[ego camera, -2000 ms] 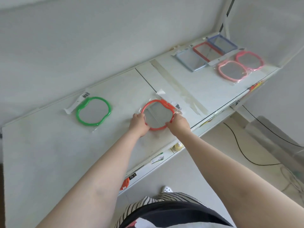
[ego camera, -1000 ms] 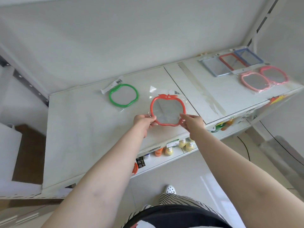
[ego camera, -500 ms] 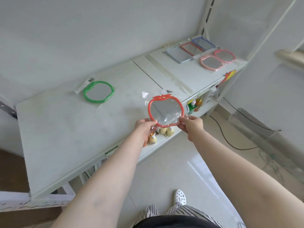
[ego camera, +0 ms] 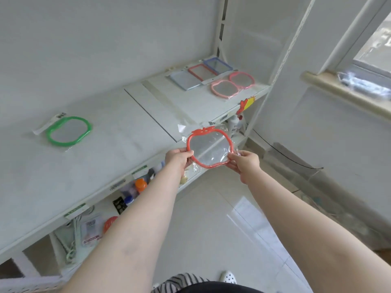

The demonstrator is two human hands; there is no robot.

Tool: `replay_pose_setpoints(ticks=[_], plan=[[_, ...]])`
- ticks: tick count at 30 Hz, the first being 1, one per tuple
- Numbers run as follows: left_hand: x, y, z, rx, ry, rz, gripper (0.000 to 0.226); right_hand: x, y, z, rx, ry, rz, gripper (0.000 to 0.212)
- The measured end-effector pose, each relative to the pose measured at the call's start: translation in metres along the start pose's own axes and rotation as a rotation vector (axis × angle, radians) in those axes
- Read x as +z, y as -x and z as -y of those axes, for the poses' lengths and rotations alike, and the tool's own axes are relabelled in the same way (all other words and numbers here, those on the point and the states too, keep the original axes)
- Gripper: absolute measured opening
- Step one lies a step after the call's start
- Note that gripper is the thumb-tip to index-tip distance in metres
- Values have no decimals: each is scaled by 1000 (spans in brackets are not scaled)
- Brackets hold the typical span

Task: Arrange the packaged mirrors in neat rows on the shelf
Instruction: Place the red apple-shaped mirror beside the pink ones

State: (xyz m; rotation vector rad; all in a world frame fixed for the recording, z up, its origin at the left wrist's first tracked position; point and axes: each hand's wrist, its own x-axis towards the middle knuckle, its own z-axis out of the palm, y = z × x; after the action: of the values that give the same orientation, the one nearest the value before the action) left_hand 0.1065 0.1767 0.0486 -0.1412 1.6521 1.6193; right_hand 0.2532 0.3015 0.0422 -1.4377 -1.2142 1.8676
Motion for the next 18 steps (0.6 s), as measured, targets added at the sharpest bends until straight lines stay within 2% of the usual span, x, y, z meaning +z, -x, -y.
replay_pose_setpoints(ticks=[6, 11, 15, 18], plan=[[72, 8, 19, 11, 9, -53, 19, -63, -33, 27, -35, 50, -6, 35], [95, 7, 21, 17, 7, -129, 24, -77, -53, 35, -54, 73, 23, 12], [106, -5, 15, 11, 0, -168, 25, -77, -75, 37, -20, 69, 34, 27], [117, -24, 10, 0, -10, -185, 25, -74, -95, 39, 14, 58, 18, 21]])
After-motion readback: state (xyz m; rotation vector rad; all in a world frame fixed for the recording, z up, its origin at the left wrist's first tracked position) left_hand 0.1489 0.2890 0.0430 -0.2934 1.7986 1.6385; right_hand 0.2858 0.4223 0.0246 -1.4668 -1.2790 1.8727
